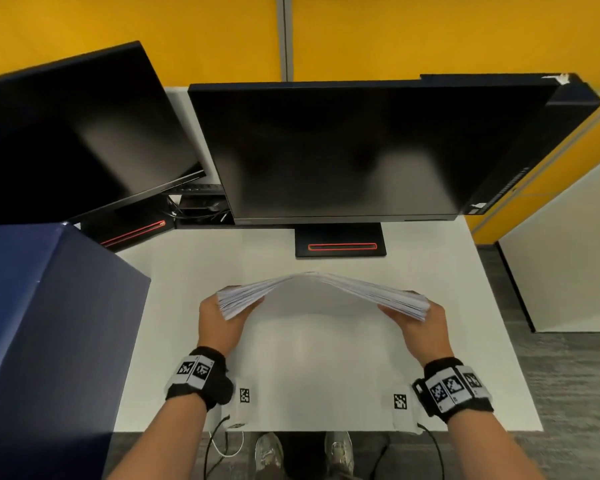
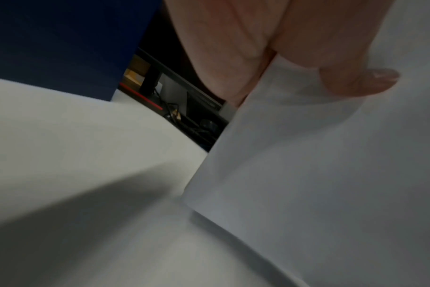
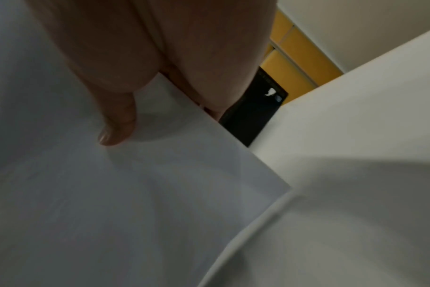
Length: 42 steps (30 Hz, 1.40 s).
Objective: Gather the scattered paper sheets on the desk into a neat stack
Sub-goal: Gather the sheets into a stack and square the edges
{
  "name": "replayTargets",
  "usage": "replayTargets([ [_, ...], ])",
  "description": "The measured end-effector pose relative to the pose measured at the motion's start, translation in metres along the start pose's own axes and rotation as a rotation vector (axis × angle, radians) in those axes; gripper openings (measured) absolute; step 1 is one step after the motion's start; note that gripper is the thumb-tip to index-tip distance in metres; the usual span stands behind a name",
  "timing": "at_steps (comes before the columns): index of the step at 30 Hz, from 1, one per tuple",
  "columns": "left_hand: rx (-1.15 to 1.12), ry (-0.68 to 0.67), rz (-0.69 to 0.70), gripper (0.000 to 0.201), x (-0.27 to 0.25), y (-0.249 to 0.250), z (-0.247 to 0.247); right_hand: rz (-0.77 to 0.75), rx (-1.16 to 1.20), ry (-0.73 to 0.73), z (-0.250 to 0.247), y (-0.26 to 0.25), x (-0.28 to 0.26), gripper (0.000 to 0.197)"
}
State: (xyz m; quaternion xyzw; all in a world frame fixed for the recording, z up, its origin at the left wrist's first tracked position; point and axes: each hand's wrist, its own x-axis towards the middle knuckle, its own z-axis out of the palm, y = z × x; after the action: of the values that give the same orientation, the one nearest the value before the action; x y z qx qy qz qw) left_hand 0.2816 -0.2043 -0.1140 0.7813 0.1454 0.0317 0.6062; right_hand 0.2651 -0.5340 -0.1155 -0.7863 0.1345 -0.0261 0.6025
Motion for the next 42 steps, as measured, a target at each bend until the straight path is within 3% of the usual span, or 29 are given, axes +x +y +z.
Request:
replayTargets([
  [3,-0.073,0.069,-0.016,0.022,-0.003,0.003,0.004,0.029,0.08,0.035,0.003,-0.004,-0.005,0.021],
  [7,-0.148,0.166,0.099,0.029,-0.013,0.022,0.01,-0.006,0.203,0.107,0.009,-0.018,-0.009,0.027],
  [12,-0.241,0.33,0.086,0.012,-0.014,0.037,0.023,0.045,0.318,0.283,0.026,-0.035,-0.003,0.025],
  [17,-0.197,0.324,0.047,0.014,-0.006,0.037,0.02,0.065,0.362,0.365,0.025,-0.044,0.007,0.021],
  [24,-0.213,0.293,0.025,0.02,-0.004,0.035,0.017,-0.028,0.307,0.286,0.022,-0.045,0.009,0.016],
  [26,-0.238,0.218,0.053,0.035,-0.005,0.032,0.011,-0.052,0.322,0.218,0.015,-0.044,0.007,0.013],
  [28,-0.267,0.059,0.059,0.064,-0.001,0.017,0.002,-0.082,0.284,0.048,0.001,-0.033,0.008,0.035],
  [30,-0.2,-0.059,0.029,0.079,0.008,-0.005,-0.007,-0.043,0.179,-0.09,-0.013,-0.014,0.014,0.063],
  [31,-0.106,-0.088,0.012,0.076,0.012,-0.013,-0.007,-0.016,0.076,-0.129,-0.013,-0.009,0.017,0.062],
  [33,0.07,-0.107,-0.017,0.051,0.019,-0.015,0.001,0.058,-0.162,-0.15,-0.001,-0.007,0.022,0.025],
  [34,0.091,-0.075,-0.027,0.038,0.022,-0.011,0.006,0.099,-0.2,-0.112,0.005,-0.008,0.023,0.018],
  [37,-0.086,0.022,-0.001,0.025,0.025,0.021,0.007,0.022,0.087,0.104,0.013,-0.027,0.025,0.02],
  [40,-0.117,0.012,0.146,0.025,0.022,0.045,-0.006,-0.148,0.09,0.129,0.0,-0.053,0.019,0.025],
  [42,-0.072,0.002,0.178,0.028,0.016,0.044,-0.01,-0.18,0.055,0.113,-0.004,-0.05,0.014,0.026],
])
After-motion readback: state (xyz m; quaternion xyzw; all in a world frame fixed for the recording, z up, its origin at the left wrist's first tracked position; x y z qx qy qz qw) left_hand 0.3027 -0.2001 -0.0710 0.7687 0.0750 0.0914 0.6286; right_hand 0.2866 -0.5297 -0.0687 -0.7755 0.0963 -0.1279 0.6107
